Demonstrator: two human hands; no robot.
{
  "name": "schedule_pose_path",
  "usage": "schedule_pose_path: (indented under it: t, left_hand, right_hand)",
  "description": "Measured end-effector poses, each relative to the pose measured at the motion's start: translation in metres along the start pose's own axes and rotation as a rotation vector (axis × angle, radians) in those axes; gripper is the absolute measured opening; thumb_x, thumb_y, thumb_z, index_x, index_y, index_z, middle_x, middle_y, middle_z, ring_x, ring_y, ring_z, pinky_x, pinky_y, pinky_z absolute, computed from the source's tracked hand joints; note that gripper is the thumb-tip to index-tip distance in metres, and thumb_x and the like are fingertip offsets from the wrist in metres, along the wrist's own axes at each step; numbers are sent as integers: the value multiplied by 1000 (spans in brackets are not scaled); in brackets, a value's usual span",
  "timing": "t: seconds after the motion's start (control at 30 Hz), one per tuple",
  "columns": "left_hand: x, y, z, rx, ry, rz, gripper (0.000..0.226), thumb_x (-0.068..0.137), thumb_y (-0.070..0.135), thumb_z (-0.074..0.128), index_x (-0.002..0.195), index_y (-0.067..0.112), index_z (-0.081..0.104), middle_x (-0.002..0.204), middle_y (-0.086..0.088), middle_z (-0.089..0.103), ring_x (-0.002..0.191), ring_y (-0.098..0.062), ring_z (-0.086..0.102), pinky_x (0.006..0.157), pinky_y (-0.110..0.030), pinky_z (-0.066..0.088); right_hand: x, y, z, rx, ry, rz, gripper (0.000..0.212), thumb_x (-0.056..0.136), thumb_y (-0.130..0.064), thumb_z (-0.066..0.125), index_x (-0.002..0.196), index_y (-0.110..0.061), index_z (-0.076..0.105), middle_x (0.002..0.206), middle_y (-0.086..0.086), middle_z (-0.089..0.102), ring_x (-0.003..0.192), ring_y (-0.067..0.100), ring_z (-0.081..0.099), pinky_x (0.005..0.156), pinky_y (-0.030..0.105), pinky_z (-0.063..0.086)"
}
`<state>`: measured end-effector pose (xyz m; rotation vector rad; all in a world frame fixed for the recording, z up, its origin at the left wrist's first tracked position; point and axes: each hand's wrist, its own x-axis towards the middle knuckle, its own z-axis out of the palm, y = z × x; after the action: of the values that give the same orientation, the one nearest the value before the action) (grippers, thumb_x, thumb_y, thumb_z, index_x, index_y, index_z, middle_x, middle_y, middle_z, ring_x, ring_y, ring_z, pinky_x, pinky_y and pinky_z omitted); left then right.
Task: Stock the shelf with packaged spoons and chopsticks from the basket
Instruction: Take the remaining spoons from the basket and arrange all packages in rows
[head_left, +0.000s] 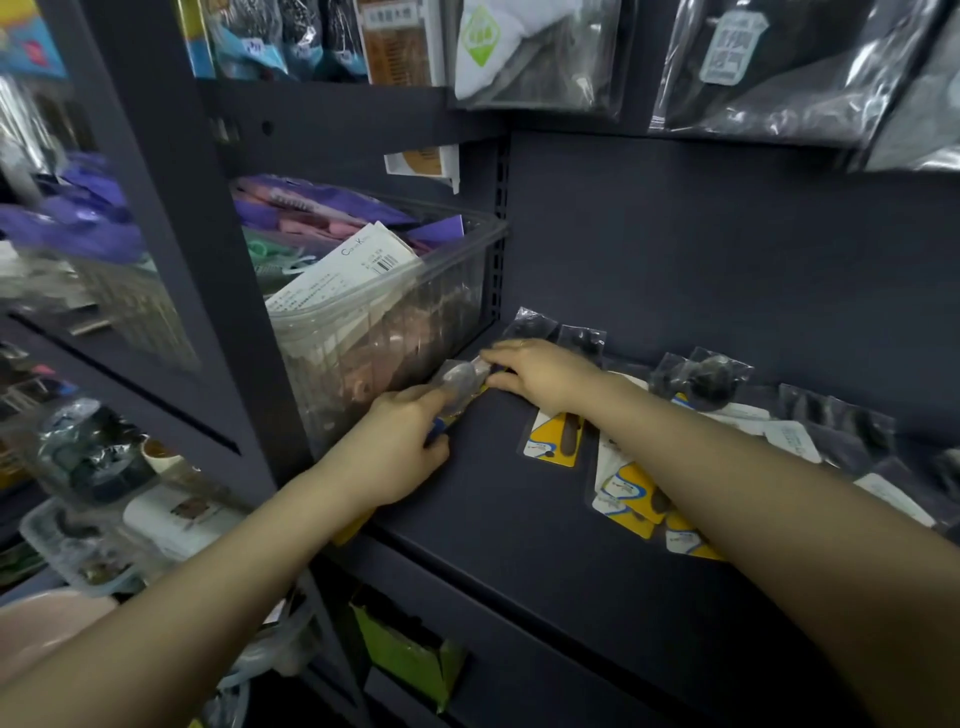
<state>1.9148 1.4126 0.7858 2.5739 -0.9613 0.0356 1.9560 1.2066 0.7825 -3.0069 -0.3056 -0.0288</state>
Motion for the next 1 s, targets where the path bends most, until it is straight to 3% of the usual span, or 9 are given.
schedule_pose_path:
  t: [0.13, 0.23, 0.33, 0.43, 0.63, 0.73, 0.83, 0.93, 1.0]
  left_hand:
    - [9, -2, -1, 13, -65, -1, 57, 75, 10, 40, 131, 13, 45, 138, -12, 46, 126, -33, 44, 105, -36, 36]
    - [16, -1, -2, 31, -110, 25, 62, 77, -1, 43, 137, 17, 37, 147, -8, 37, 133, -27, 38, 110, -28, 30]
    - [20, 0, 0, 53, -59, 39, 63, 83, 6, 50, 141, 16, 27, 153, -7, 26, 139, -24, 28, 110, -21, 19]
    - [24, 1, 7, 103, -65, 42, 57, 90, 22, 48, 142, 16, 25, 155, -7, 18, 140, -26, 25, 115, -29, 18]
    - [33, 0, 8, 172, -113, 94, 45, 93, 20, 43, 138, 20, 37, 155, -3, 19, 142, -19, 23, 114, -31, 20]
    - [33, -5, 12, 196, -118, 63, 43, 93, 24, 39, 135, 30, 39, 156, 5, 17, 138, -27, 29, 108, -46, 31]
    - [31, -1, 12, 191, -125, 49, 44, 93, 22, 38, 136, 29, 38, 156, 3, 16, 139, -28, 27, 111, -43, 28]
    - [28, 7, 13, 157, -123, 66, 45, 94, 16, 38, 138, 22, 35, 155, -4, 17, 141, -23, 23, 114, -31, 21]
    - [25, 11, 10, 111, -104, 23, 53, 92, 20, 42, 142, 23, 26, 156, -8, 15, 141, -29, 23, 114, -37, 24]
  right_hand:
    - [4, 2, -8, -27, -13, -32, 49, 93, -36, 48, 138, -15, 44, 145, 7, 43, 132, 26, 41, 108, 37, 36]
    - [-19, 18, -28, 28, 29, -56, 58, 90, -37, 55, 140, -13, 40, 147, 6, 39, 135, 22, 38, 112, 33, 31]
    - [-53, 35, -39, 57, -165, -18, 82, 80, -51, 61, 147, -20, 25, 157, -2, 21, 144, 14, 20, 117, 27, 19]
    - [-64, 36, -33, 52, -313, 41, 99, 72, -60, 63, 150, -22, 14, 160, -6, 8, 146, 10, 9, 120, 26, 12]
    - [-55, 28, -31, 66, -316, 41, 92, 79, -58, 58, 150, -23, 11, 160, -6, 5, 147, 11, 6, 117, 24, 7]
    - [-48, 26, -28, 59, -282, 55, 92, 79, -61, 55, 150, -22, 12, 160, -6, 5, 147, 12, 6, 119, 26, 7]
    - [-43, 19, -22, -14, -252, 77, 93, 79, -68, 47, 150, -18, 12, 160, -3, 6, 147, 16, 8, 120, 34, 13]
    - [-39, 11, -19, -77, -175, 92, 82, 81, -68, 42, 142, -14, 33, 153, 4, 30, 140, 24, 30, 113, 39, 29]
    - [-35, 8, -21, -65, -47, 84, 59, 89, -54, 42, 133, -14, 44, 143, 7, 43, 131, 26, 41, 106, 39, 36]
